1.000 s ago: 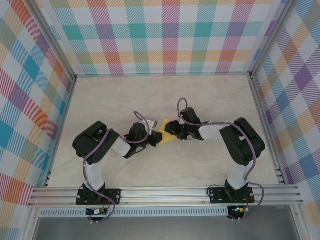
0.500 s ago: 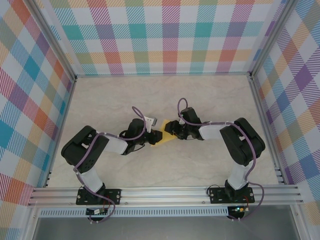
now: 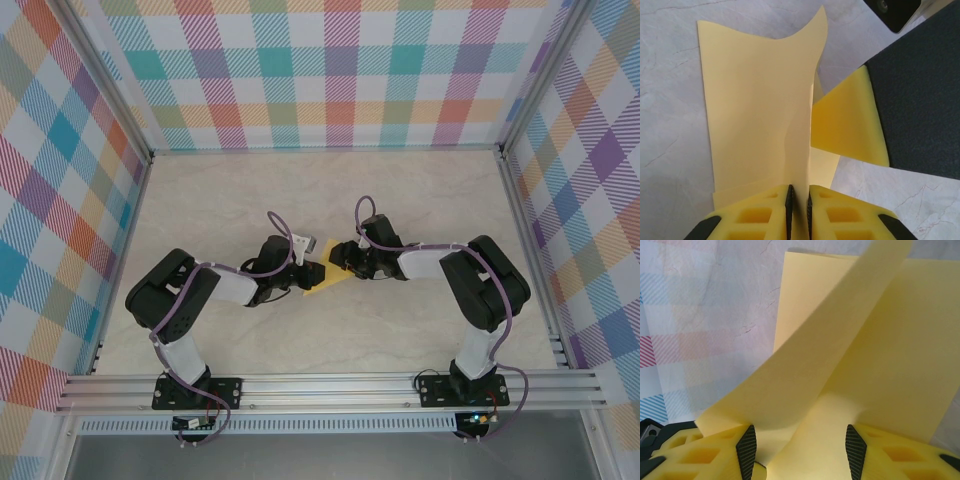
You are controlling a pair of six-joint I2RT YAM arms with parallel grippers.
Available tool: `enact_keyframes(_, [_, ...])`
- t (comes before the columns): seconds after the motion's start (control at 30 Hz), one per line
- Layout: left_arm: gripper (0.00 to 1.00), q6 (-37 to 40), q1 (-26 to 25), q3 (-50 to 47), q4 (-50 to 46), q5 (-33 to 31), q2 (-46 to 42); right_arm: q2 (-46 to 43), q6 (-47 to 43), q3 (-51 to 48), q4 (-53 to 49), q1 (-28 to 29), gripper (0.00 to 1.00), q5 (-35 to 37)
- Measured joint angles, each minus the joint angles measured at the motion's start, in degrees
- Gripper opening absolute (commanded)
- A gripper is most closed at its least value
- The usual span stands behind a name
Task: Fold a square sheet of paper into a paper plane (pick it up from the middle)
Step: Fourth fold the wing at the center of the table.
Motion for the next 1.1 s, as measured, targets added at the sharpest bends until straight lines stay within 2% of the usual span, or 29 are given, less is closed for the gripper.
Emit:
enact_keyframes(0.27, [0.1,-1.95,0.28,1.68,-2.36,0.46,0.92,0.0,0.02,0.0,0.07,-0.07,0.52,-0.33])
enact_keyframes(0.7, [0.11,-10.86,2.08,1.79,-2.23,4.72,2.45,-0.04,-2.86,0.09,-0.42,-0.07,0.52,-1.25])
enact_keyframes(1.1, [0.14,-16.48,3.45,5.4,-3.58,9.29,5.07,0.02,-4.7,3.19,-6.34,-0.07,0.55,0.33])
